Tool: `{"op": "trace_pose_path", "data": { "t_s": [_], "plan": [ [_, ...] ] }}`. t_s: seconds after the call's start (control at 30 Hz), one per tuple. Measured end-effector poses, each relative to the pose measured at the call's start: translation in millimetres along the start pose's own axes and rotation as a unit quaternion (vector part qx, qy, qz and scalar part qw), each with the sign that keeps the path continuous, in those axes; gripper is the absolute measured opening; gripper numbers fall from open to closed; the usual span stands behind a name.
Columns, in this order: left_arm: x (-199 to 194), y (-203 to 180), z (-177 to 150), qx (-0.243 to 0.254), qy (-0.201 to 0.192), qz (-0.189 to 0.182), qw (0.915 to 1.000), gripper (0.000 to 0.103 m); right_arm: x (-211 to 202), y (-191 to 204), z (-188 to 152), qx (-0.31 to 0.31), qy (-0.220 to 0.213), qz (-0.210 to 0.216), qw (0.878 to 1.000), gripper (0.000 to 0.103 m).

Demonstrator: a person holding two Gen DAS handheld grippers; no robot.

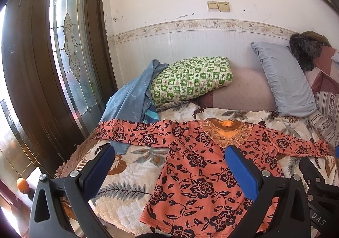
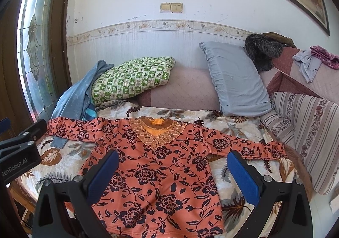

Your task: Fold small clothes

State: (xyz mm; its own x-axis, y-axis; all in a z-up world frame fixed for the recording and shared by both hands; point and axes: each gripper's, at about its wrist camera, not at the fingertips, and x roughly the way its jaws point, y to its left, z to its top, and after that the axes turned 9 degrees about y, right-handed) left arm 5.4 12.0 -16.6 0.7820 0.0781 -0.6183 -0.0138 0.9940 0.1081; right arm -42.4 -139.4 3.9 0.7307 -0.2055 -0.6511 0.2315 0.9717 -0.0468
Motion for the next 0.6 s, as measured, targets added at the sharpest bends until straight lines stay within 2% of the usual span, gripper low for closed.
{"op": "trace_pose_path", "data": {
  "t_s": [0.6],
  "plan": [
    [26, -22, 4, 0.025, 0.018, 0.001, 0.9995, 0.103, 29, -12, 1, 0.008, 0.022, -0.006, 1.000, 0.103]
  ]
}}
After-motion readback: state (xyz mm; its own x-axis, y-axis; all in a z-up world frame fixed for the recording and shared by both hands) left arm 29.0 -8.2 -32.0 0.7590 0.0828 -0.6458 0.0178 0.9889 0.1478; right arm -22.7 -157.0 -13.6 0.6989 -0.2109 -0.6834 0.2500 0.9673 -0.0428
